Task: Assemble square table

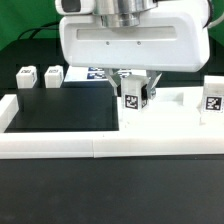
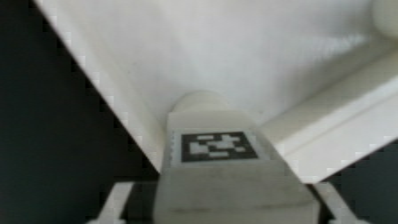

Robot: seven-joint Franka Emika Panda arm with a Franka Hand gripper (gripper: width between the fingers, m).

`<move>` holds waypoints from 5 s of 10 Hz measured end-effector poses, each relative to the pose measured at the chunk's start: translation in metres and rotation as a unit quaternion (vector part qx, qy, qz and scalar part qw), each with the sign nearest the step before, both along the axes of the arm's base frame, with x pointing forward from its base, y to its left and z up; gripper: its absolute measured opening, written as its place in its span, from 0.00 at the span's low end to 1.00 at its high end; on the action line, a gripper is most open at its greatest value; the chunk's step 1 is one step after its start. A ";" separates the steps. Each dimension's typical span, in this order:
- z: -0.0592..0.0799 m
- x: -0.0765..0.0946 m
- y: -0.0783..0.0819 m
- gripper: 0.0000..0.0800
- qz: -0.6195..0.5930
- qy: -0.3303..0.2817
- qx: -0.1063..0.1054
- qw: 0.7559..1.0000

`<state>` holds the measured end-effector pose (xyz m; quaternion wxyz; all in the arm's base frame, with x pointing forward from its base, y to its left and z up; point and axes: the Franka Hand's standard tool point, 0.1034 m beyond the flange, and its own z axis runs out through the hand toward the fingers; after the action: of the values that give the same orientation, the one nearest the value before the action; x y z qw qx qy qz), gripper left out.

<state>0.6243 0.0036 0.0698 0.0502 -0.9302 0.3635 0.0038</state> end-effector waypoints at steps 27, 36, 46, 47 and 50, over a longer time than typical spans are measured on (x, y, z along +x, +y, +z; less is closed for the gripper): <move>-0.008 0.001 0.004 0.37 -0.382 0.032 0.042 0.923; -0.009 0.000 0.008 0.81 -0.109 0.007 0.025 0.994; -0.009 0.003 -0.002 0.37 0.090 -0.039 -0.010 0.995; -0.009 0.002 -0.003 0.37 0.037 -0.033 -0.007 0.999; -0.010 0.003 -0.006 0.37 -0.248 0.029 0.048 0.967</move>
Offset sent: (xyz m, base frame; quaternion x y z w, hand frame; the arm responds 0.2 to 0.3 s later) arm 0.0163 -0.0022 -0.0016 0.0753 -0.0040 0.3396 0.9375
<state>0.6275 -0.0019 0.0601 0.0841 -0.8069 0.5836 0.0355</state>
